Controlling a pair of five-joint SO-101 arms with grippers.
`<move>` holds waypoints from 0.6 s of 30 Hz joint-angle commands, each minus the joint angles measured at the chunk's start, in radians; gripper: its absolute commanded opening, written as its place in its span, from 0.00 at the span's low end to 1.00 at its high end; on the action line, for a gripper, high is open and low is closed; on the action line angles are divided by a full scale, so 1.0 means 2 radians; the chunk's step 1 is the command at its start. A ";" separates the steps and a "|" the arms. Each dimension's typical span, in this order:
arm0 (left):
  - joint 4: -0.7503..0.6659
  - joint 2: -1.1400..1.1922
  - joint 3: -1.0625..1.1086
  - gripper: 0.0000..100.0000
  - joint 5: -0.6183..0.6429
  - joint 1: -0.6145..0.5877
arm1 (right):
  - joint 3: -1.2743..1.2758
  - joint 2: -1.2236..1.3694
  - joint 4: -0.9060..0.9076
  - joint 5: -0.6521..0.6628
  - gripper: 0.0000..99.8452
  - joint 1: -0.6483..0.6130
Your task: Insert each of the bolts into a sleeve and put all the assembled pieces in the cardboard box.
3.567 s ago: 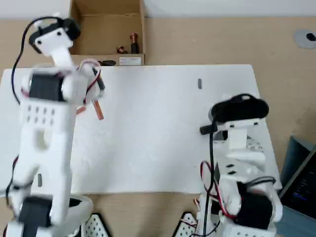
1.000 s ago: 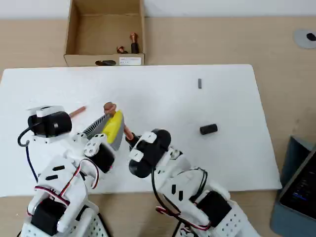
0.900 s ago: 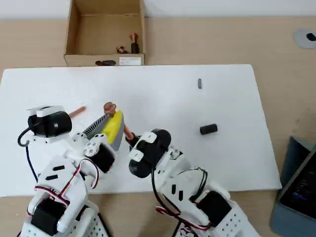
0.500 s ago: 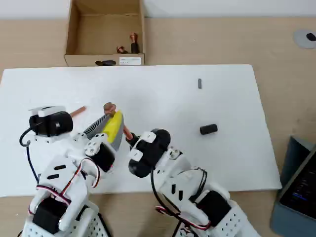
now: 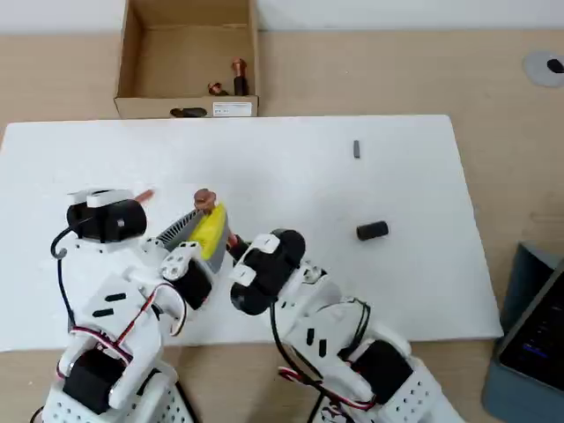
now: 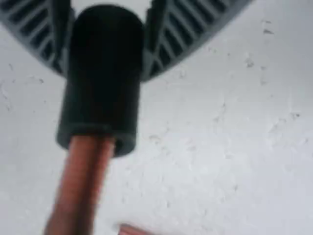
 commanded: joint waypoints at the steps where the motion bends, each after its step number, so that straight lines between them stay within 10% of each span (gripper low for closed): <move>1: 0.021 0.000 -0.013 0.00 0.002 0.034 | -0.033 -0.059 -0.015 0.004 0.01 -0.006; 14: 0.134 0.000 -0.040 0.01 0.002 0.077 | -0.032 -0.059 -0.015 0.004 0.01 -0.006; 18: 0.135 0.000 -0.040 0.18 0.002 0.068 | -0.031 -0.059 -0.015 0.004 0.01 -0.006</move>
